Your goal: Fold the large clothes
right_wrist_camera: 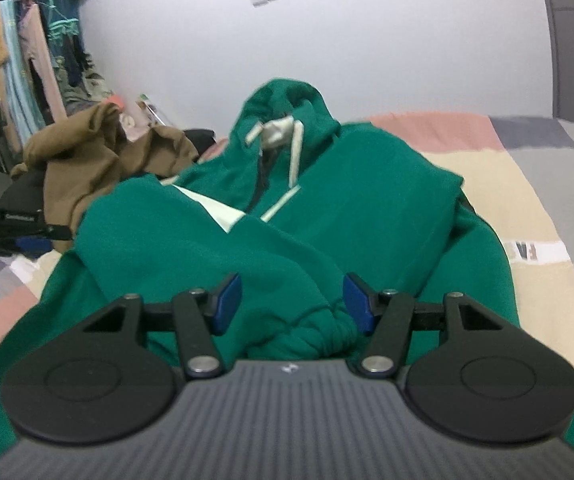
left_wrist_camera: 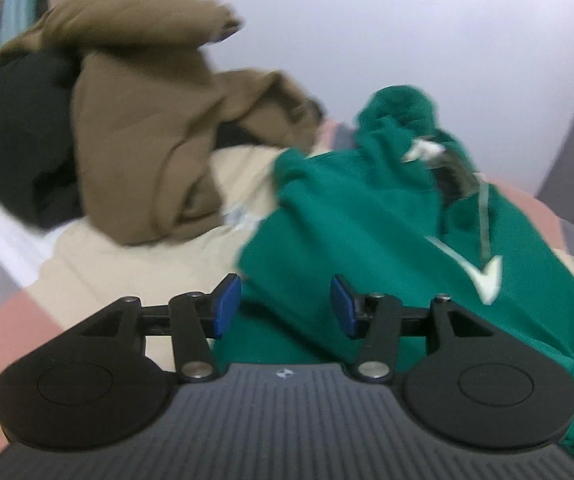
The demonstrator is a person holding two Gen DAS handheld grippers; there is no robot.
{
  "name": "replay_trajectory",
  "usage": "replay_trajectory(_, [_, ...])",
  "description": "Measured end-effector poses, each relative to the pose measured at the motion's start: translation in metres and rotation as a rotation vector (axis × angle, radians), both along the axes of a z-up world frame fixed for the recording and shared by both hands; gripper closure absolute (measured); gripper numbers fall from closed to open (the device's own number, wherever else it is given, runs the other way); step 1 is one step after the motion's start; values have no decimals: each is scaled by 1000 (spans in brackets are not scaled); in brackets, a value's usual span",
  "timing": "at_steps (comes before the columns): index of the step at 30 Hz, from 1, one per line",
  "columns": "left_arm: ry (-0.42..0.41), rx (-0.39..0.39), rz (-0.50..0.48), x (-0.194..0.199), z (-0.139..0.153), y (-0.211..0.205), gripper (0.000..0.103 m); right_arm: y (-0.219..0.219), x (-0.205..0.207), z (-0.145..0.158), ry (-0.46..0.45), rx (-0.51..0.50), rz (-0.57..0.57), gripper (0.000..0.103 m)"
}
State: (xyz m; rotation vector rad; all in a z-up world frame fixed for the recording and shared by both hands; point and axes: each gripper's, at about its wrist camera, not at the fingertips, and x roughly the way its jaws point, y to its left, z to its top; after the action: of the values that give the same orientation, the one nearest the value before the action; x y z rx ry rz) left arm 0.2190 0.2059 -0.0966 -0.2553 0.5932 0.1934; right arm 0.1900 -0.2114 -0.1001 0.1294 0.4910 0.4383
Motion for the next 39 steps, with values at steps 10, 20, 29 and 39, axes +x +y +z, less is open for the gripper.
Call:
replay_trajectory(10, [10,-3,-164,24,-31,-58,47,18,19,-14,3,-56,28,66])
replay_trajectory(20, [126,50,-223,36,-59,-65,47,23,35,-33,99,-60,32,67])
replay_trajectory(29, [-5,-44,-196,40,8,-52,36,-2,55,10,80,127,5,40])
replay_trajectory(39, [-73,-158,-133,219,16,-4,33,26,232,40,82,205,-17,40])
